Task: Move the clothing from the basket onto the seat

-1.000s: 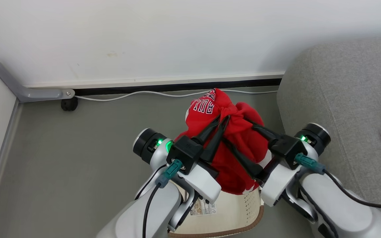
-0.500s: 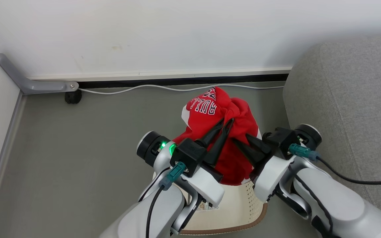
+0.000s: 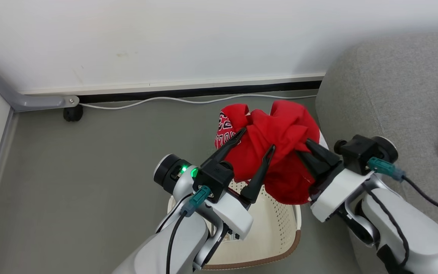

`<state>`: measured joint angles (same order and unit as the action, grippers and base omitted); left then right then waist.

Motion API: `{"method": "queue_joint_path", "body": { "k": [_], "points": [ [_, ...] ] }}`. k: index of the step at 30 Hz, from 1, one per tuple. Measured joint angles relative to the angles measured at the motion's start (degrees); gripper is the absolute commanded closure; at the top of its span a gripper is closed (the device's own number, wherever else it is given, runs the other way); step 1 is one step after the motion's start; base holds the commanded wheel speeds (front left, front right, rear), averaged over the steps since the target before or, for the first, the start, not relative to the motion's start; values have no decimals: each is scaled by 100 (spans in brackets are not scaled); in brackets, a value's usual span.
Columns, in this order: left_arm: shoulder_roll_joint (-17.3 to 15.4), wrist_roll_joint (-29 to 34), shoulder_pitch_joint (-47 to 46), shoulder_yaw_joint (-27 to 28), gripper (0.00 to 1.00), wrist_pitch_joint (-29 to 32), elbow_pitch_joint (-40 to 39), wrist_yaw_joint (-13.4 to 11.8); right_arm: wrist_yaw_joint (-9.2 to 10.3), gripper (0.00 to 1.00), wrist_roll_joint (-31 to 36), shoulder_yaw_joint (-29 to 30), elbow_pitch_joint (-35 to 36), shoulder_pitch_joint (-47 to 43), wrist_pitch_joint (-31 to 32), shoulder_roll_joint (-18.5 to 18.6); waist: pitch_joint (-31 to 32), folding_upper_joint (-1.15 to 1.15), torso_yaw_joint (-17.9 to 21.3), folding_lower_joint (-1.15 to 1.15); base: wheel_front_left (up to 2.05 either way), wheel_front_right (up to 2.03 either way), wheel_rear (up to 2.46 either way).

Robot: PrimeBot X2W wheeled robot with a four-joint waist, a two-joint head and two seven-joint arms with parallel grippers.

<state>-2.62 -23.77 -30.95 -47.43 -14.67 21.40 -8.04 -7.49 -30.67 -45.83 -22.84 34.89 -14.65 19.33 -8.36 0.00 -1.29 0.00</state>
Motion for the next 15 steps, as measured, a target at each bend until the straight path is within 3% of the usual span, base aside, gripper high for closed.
{"method": "queue_joint_path", "body": {
  "k": [6, 15],
  "points": [
    [-4, 15, 3, -45, 0, 0, 143, 221, 0, 100, 49, 598, 164, -168, 0, 56, 7, 0, 147, 0, 0, 0, 0],
    [-3, 116, 87, 16, 0, 0, 255, 793, 0, 100, 49, 1280, 331, -386, 0, 121, 82, 0, 607, 0, 0, 0, 0]
  ]
}}
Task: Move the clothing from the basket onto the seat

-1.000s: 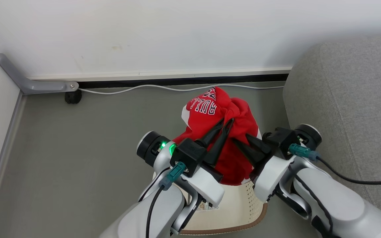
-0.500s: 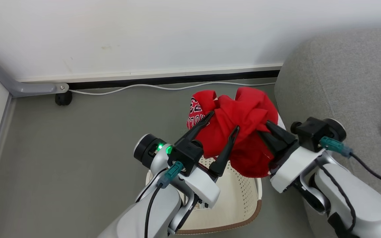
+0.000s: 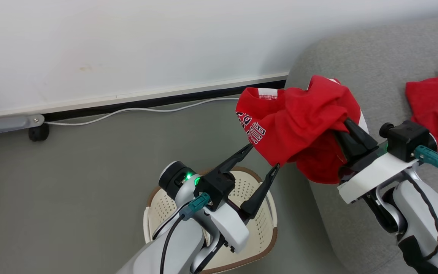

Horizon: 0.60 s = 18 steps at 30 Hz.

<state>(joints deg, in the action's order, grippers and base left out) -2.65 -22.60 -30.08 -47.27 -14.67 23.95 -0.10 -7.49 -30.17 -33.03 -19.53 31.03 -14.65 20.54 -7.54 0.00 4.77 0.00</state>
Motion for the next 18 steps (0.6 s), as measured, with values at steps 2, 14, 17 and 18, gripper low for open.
{"method": "queue_joint_path", "body": {
  "k": [2, 14, 17, 18],
  "points": [
    [-2, 8, 73, 14, 0, 1, 56, 111, 0, 100, 0, 129, 18, -14, 0, 3, 17, 0, 139, 0, 0, 0, 0],
    [-3, 90, 145, 157, 0, 1, 207, 345, 0, 100, -10, 734, 79, -129, -1, 78, 85, 0, 1112, 0, 0, 0, 0],
    [-3, 74, 144, 155, 0, 1, 221, 365, 0, 100, -11, 879, 71, -183, 0, 77, 98, 0, 1375, 0, 0, 0, 0],
    [-3, 73, 144, 155, 0, 1, 233, 365, 0, 100, -11, 916, 69, -217, 0, 77, 101, 0, 1465, 0, 0, 0, 0]
  ]
}}
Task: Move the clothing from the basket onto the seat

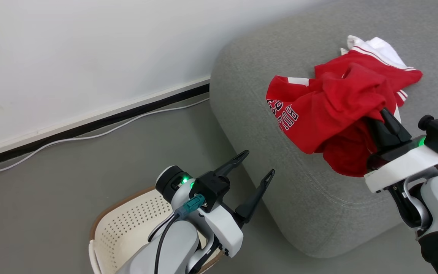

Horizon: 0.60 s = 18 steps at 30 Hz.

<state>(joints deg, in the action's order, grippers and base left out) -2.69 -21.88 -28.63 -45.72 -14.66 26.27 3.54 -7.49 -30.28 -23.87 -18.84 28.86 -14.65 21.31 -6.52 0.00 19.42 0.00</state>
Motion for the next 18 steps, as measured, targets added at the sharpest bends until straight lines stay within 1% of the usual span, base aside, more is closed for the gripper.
{"method": "queue_joint_path", "body": {
  "k": [2, 11, 14, 18],
  "points": [
    [0, -36, 0, -1, 0, 0, 21, 42, 0, 100, 0, 109, -7, -62, 0, -4, 6, 0, 176, 0, 0, 0, 0],
    [0, -143, 0, 18, 0, 0, 104, 78, 1, 100, 2, 818, -42, -305, 0, -8, 55, 0, 960, 0, 0, 0, 0],
    [8, -143, -1, -14, 0, 0, 121, 96, 1, 100, 3, 1156, -36, -432, -1, 16, 40, 0, 1107, 0, 0, 0, 0],
    [-2, -188, -20, -134, 0, 0, 145, 96, 1, 100, 7, 1585, -52, -600, 0, 76, -100, 0, 1154, 0, 0, 0, 0]
  ]
}}
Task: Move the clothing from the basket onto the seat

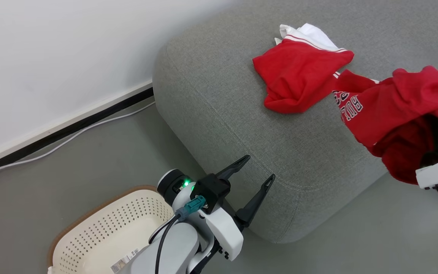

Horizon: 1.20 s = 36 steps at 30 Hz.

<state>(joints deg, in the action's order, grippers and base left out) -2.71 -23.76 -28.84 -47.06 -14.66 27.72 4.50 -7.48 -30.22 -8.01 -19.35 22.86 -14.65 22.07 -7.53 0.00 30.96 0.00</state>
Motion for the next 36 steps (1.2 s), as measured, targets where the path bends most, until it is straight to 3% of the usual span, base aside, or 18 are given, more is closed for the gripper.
{"method": "queue_joint_path", "body": {
  "k": [8, 16, 26, 36],
  "points": [
    [-10, -3, -211, -294, 0, 0, -18, -3, 0, 100, 3, 267, -47, 90, -1, 165, -369, 0, 19, 0, 0, 0, 0],
    [-34, -48, -621, -776, 0, 0, 25, -155, 0, 100, 104, 556, -416, 988, -1, 588, -1042, 0, -204, 0, 0, 0, 0],
    [-52, -175, -1414, -1466, 0, 0, 92, -515, 0, 100, 159, 625, -1045, 2285, -2, 1269, -2054, 0, -733, 0, 0, 0, 0],
    [-62, -515, -1859, -2096, 0, -1, -134, -922, -1, 100, 416, 842, -2190, 3562, -4, 1972, -2878, 0, -1452, 0, 0, 0, 0]
  ]
}}
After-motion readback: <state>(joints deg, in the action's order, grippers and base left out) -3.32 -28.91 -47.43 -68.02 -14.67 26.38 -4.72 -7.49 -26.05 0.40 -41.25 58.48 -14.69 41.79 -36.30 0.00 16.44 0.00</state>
